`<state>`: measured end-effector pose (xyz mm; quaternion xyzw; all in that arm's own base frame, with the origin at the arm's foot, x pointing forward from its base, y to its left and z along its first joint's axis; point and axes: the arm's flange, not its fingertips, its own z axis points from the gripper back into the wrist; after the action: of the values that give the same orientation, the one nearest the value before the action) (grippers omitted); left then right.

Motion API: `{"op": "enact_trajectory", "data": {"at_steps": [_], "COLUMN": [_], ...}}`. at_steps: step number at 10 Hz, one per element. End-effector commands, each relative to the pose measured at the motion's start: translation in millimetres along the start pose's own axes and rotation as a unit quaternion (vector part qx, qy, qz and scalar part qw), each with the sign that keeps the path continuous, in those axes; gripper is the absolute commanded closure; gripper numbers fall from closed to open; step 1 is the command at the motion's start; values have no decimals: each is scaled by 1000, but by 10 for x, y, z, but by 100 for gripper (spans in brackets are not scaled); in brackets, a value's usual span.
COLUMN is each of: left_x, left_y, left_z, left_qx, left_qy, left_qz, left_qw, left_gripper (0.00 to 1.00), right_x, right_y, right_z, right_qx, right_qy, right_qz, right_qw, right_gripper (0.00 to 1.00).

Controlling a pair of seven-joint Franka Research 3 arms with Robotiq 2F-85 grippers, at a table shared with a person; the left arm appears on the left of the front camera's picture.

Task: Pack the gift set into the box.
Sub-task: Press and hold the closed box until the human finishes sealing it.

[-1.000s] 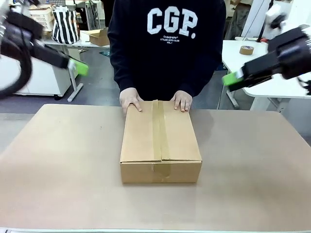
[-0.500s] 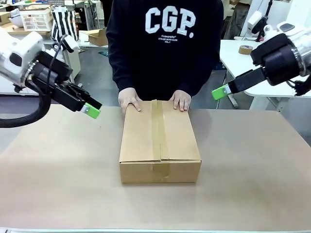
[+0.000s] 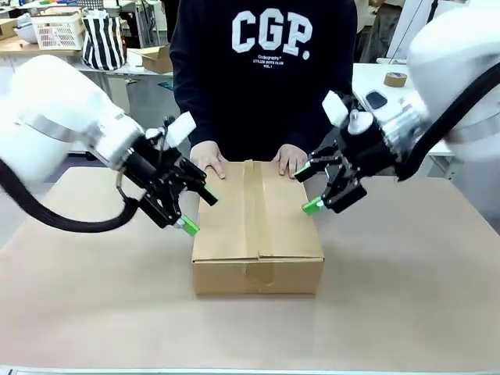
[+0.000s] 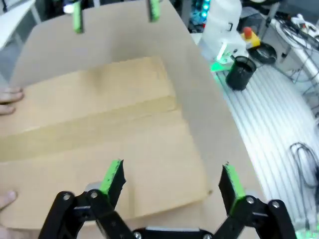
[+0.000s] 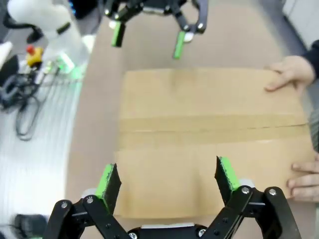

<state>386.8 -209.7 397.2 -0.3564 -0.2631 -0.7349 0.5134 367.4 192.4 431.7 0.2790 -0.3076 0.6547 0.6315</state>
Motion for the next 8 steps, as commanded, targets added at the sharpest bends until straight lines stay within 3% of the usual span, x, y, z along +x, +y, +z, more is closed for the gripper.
{"op": "enact_trajectory", "data": {"at_steps": [1, 3, 4, 6, 8], "left_x": [-350, -461, -517, -574, -621], "left_y": [270, 306, 329, 363, 392], "left_z": [8, -14, -43, -61, -165], "left_qx": [-21, -3, 19, 64, 58], "left_qy": [-62, -97, -115, -138, -134], "left_qz": [9, 42, 60, 67, 66], "left_qw": [998, 994, 991, 986, 987], "left_gripper": [0, 0, 0, 0, 0], "right_x": [-389, -673, -816, -844, -902], "right_y": [-256, -320, -374, -389, -409], "right_z": [-281, -449, -581, -638, -665], "right_qx": [-7, -29, 1, 14, 18], "right_qy": [-96, -125, -148, -158, -159], "right_qz": [50, 42, 15, 6, -15], "right_qw": [994, 991, 989, 987, 987], "right_gripper": [0, 0, 0, 0, 0]}}
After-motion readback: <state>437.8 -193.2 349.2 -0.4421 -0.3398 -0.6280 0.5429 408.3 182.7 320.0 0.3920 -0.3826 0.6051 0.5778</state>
